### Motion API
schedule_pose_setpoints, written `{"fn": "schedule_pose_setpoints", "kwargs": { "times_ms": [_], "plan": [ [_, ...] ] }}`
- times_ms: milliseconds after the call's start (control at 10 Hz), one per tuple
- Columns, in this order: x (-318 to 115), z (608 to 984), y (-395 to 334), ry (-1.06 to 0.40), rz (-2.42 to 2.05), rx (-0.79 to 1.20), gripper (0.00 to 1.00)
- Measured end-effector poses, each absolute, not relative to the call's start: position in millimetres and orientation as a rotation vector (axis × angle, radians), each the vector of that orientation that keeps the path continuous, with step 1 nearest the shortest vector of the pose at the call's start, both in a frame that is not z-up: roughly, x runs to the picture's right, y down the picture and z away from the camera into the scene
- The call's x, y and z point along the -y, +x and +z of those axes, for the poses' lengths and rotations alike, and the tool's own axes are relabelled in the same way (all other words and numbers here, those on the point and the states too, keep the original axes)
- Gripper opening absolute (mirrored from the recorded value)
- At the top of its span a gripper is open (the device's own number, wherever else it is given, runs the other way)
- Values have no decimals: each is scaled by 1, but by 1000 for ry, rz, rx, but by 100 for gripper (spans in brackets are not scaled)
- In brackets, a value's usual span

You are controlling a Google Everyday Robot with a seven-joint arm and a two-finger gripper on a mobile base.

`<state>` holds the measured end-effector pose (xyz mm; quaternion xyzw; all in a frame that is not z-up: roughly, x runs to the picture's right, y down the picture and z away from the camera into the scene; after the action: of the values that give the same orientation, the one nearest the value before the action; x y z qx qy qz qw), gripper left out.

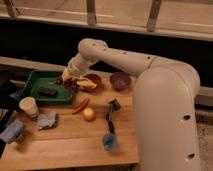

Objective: Place grapes in paper cup

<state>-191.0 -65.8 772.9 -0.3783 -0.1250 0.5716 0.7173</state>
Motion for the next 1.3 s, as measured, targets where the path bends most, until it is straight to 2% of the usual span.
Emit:
{"fn": "schedule_pose_setpoints", "kwargs": {
  "times_ms": [500,800,1300],
  "plan": [
    [59,763,-204,-842,1214,295,0],
    [48,739,-248,-859,1108,368,0],
    [41,724,-338,-964,939,509,0]
  ]
}}
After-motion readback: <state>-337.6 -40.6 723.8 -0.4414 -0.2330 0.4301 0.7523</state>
